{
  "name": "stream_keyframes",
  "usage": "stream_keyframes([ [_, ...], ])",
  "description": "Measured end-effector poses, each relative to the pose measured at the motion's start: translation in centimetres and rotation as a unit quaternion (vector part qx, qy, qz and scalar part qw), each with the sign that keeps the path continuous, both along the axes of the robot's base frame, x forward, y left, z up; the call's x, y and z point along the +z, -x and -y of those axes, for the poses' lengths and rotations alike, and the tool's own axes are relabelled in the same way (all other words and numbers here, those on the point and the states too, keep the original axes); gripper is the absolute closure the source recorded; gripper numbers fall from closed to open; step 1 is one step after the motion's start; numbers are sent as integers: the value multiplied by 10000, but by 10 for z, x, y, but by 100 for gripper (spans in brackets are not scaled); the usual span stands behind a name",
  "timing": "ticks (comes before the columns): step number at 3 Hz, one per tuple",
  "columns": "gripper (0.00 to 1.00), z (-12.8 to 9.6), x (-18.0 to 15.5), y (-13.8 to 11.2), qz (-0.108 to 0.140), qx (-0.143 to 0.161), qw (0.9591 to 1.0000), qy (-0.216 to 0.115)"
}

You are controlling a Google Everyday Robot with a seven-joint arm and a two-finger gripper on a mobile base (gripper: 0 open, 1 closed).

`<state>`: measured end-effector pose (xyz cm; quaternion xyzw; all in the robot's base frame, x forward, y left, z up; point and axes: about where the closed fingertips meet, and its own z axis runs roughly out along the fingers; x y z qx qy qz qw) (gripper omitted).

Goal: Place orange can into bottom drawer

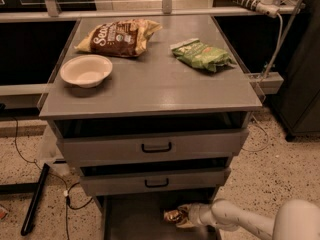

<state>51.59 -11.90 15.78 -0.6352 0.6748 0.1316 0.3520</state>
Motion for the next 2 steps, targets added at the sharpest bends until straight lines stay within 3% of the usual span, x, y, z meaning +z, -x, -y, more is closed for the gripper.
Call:
stream_keyframes([
  [1, 100, -22, -14, 16, -50, 319, 9994, -91],
  [2, 82, -22, -15, 17, -54, 327, 9994, -95],
])
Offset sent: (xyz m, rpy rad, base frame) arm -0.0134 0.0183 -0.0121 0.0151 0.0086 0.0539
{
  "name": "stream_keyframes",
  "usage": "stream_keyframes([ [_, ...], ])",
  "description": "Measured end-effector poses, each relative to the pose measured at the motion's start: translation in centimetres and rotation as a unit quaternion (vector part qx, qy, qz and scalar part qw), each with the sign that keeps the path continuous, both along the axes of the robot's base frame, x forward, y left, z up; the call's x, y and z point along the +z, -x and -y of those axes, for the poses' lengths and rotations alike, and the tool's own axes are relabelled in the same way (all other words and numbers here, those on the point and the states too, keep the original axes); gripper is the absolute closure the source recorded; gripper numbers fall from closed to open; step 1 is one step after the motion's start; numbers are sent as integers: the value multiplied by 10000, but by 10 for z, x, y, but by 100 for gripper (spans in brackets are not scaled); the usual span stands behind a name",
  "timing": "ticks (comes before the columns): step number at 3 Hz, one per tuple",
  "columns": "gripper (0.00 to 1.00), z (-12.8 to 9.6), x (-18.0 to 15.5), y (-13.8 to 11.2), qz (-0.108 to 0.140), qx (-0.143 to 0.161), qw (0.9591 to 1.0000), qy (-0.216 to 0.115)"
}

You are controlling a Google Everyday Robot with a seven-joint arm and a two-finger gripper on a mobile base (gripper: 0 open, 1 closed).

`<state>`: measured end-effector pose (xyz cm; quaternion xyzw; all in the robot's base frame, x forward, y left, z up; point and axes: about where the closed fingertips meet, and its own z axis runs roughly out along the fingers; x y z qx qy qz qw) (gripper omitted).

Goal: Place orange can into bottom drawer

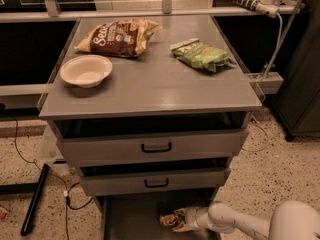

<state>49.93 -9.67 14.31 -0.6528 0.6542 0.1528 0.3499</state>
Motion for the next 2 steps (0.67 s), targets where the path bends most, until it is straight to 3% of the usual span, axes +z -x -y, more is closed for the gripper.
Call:
stream_keyframes([
  [2, 35, 0, 0, 0, 0, 1, 10000, 0],
])
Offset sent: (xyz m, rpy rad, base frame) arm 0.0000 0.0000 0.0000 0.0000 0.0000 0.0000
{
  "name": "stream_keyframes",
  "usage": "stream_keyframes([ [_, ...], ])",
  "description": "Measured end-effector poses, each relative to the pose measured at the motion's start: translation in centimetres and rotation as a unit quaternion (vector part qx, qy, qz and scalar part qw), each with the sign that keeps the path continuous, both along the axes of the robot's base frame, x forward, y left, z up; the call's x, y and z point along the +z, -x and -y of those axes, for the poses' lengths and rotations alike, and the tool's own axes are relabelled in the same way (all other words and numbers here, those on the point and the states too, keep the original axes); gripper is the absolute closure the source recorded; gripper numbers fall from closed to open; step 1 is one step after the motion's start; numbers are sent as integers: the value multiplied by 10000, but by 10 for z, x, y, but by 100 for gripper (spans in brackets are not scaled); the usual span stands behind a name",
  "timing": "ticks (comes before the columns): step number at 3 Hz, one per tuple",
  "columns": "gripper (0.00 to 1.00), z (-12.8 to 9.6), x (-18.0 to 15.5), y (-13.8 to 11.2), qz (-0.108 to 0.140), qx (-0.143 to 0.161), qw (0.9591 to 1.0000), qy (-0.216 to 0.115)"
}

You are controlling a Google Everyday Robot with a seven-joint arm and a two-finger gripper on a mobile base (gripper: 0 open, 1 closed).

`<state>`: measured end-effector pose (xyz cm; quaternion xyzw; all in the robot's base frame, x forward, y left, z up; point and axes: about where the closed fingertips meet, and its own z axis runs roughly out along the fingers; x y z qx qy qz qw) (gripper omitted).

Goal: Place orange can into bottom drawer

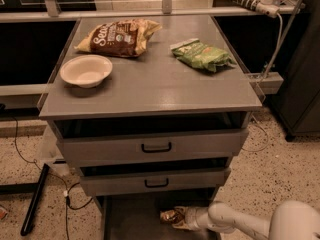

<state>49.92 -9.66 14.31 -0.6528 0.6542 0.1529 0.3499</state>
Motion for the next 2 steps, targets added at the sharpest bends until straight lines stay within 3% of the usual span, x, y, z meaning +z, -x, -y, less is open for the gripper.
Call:
stream_keyframes([
  [1, 12, 0, 0, 0, 0, 0, 10000, 0],
  [2, 0, 0, 0, 0, 0, 0, 10000, 0],
])
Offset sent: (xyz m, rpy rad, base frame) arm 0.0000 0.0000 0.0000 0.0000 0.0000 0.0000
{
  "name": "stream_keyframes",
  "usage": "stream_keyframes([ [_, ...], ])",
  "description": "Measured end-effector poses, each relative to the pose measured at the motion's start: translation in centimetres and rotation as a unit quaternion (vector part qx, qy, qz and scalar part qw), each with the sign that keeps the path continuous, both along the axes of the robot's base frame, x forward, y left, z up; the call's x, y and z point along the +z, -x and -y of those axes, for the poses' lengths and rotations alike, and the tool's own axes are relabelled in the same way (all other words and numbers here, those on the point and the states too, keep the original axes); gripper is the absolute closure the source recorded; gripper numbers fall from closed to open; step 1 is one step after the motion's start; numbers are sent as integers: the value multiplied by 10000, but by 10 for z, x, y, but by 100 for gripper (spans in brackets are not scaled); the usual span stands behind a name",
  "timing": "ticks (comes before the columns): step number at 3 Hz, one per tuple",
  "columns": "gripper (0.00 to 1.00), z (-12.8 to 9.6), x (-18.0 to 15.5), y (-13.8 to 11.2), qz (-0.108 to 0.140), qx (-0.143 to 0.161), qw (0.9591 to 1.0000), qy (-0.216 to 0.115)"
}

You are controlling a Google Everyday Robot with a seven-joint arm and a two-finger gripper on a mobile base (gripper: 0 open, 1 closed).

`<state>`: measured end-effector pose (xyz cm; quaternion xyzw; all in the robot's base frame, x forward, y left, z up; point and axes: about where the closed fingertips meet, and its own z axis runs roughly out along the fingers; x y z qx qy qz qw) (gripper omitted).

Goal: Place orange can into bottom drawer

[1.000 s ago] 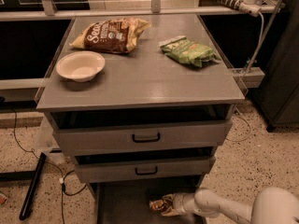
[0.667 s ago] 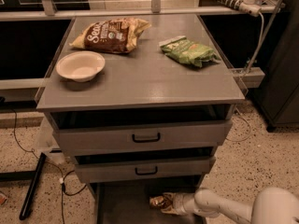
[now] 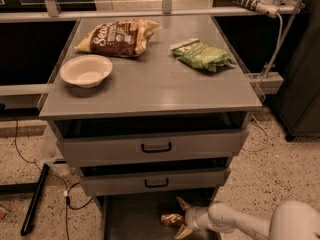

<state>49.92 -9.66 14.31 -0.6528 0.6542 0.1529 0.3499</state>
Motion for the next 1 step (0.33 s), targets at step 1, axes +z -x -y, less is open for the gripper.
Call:
stream_keyframes([
  [1, 0, 0, 0, 0, 0, 0, 10000, 0],
])
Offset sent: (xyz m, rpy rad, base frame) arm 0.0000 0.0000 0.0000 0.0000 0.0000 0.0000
